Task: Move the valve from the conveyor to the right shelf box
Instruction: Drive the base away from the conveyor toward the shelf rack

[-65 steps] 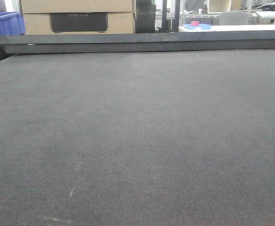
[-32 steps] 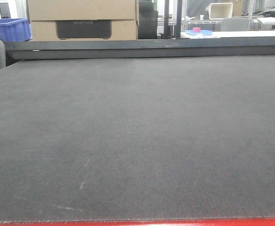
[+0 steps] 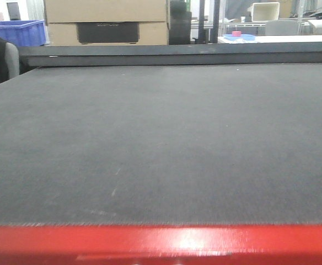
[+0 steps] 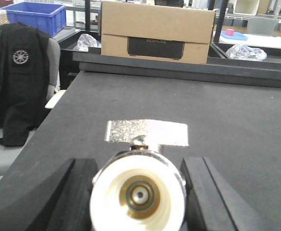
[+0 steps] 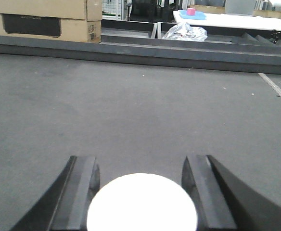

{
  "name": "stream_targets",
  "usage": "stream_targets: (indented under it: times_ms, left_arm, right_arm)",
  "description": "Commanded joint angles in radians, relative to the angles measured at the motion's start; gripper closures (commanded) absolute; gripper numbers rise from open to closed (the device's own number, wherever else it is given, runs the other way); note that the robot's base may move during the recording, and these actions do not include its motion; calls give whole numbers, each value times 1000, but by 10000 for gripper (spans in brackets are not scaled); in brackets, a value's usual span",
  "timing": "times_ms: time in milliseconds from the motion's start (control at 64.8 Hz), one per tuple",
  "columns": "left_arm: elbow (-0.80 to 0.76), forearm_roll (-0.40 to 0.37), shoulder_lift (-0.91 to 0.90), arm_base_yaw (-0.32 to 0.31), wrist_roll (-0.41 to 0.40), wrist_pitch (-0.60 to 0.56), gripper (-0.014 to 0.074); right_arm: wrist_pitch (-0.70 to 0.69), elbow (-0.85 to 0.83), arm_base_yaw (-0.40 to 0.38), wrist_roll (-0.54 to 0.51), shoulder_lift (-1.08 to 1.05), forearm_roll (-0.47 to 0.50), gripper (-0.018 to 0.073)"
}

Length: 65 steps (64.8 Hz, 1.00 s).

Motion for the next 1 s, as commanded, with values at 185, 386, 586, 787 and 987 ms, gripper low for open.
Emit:
stream_targets:
  times_ms: [185, 386, 586, 787, 987]
  left_arm:
    - [-6, -6, -8, 0, -1, -58, 708]
    - [-6, -6, -8, 0, -1, -58, 708]
    - [-6, -6, -8, 0, -1, -58, 708]
    - [-6, -6, -8, 0, -1, -58, 708]
    - [-6, -6, -8, 0, -1, -58, 708]
  right_arm:
    - [-78, -9, -2, -7, -9, -4, 720]
    - [-78, -9, -2, -7, -9, -4, 720]
    - [-78, -9, -2, -7, -9, -4, 720]
    - [-78, -9, -2, -7, -9, -4, 720]
    - [-78, -9, -2, -7, -9, -4, 720]
